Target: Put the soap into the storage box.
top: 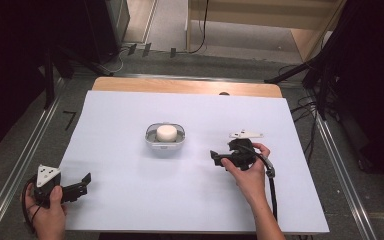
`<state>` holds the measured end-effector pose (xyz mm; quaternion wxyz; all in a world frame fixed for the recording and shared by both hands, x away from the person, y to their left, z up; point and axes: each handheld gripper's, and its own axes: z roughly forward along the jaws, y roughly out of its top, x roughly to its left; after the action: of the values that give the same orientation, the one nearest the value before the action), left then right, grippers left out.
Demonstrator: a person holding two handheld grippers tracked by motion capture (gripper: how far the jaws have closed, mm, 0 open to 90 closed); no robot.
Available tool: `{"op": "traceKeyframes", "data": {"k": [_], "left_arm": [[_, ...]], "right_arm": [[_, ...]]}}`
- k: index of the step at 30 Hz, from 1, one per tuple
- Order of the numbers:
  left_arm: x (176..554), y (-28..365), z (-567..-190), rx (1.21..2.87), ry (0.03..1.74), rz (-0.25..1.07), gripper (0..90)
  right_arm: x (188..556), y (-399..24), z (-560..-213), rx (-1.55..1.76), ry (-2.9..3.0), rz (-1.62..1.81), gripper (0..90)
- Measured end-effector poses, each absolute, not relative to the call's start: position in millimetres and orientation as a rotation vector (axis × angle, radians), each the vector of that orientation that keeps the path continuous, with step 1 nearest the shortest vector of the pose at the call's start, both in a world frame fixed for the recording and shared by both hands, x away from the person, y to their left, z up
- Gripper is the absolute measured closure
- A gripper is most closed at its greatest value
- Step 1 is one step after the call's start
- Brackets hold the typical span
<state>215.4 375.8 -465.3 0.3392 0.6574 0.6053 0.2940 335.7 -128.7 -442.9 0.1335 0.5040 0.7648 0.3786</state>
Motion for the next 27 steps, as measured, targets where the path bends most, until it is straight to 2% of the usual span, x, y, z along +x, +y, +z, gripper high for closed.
{"op": "traceKeyframes", "data": {"k": [27], "left_arm": [[215,376,-465,1.712,1.569,0.77,0.0]], "right_arm": [[304,-189,-466,1.503,2.098,1.1,12.9]]}}
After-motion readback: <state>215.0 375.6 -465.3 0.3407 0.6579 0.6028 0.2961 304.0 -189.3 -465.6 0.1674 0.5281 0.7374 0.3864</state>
